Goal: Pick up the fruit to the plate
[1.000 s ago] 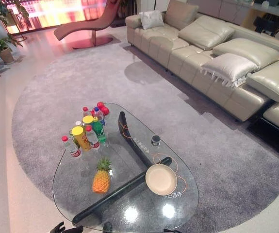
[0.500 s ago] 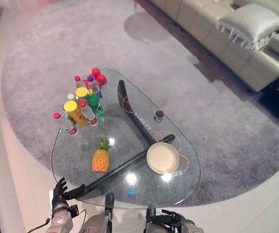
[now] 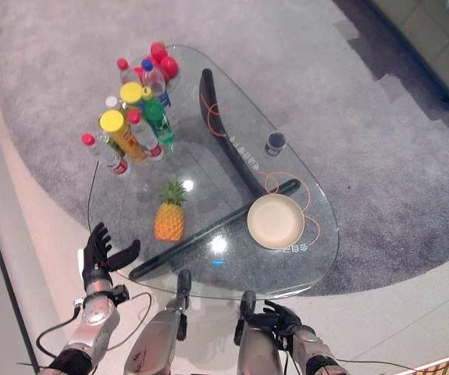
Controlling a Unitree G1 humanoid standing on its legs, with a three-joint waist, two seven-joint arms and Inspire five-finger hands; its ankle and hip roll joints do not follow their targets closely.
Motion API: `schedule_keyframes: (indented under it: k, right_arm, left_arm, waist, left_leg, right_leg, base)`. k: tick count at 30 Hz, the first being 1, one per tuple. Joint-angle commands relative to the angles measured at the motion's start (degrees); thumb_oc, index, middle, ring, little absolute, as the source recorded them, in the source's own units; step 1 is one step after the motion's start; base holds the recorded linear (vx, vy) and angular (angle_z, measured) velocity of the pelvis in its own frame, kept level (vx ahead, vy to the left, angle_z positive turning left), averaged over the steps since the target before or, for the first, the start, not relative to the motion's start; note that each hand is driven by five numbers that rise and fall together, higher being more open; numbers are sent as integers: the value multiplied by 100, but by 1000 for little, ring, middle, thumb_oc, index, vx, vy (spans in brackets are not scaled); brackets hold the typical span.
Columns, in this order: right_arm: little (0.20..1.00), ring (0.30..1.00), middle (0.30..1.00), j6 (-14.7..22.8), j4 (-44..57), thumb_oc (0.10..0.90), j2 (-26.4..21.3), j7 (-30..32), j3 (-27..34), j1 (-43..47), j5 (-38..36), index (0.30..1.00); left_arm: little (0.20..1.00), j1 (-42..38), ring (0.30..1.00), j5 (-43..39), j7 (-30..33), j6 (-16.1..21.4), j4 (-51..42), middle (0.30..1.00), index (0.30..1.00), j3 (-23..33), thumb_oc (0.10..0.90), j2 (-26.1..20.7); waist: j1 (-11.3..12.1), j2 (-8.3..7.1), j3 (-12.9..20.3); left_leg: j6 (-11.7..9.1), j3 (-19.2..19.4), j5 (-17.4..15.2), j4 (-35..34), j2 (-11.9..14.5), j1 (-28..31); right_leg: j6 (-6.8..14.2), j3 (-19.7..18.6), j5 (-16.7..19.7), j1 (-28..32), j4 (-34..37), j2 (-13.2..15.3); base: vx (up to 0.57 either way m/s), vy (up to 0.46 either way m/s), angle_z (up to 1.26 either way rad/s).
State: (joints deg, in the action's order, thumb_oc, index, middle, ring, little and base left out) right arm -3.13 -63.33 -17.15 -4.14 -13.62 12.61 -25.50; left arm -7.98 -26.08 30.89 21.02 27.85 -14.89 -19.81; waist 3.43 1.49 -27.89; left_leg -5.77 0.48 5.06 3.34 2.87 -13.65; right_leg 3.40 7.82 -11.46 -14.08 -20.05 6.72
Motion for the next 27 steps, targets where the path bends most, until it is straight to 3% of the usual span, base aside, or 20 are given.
schedule_keyframes:
  k: [1,11,20,27]
  right_arm:
    - [900,900,900,-141,228,800,-210,242,-497,-347,-5,900]
    - [900,900,900,-88,717,800,-335,498,-653,-404,16,900]
    - [900,900,900,-42,979,800,-347,592,-868,-423,-94,900]
    - [900,900,900,-232,1278,800,-462,607,-910,-438,-67,900]
  left_arm:
    - [900,-215,900,93,289,98,-1018,900,900,205,800,-148]
    - [900,-528,900,310,386,-254,-1703,900,900,187,800,-325]
    - [900,-995,900,326,564,-466,-1637,900,900,122,800,-353]
    - [900,-1163,900,471,666,-449,-1406,900,900,-5,800,-301]
  waist:
    - [-79,-104,-175]
    - [-173,-195,-190]
    - [-283,-378,-190]
    - [-376,-388,-190]
  left_leg:
    - [298,-42,-458,1246,-377,-387]
    - [327,111,-402,1802,-262,-1257]
    - [355,210,-437,1963,-202,-1793]
    - [368,252,-556,2045,-244,-2092]
  right_leg:
    - [-238,260,1085,42,710,-99]
    - [-237,197,1139,-777,422,-117]
    - [-174,78,1289,-1334,416,-141]
    - [-109,-6,1387,-1701,374,-101]
  base:
    - [-56,14,-3]
    - [-16,8,-2]
    - [-8,0,-1]
    - [-4,49,0]
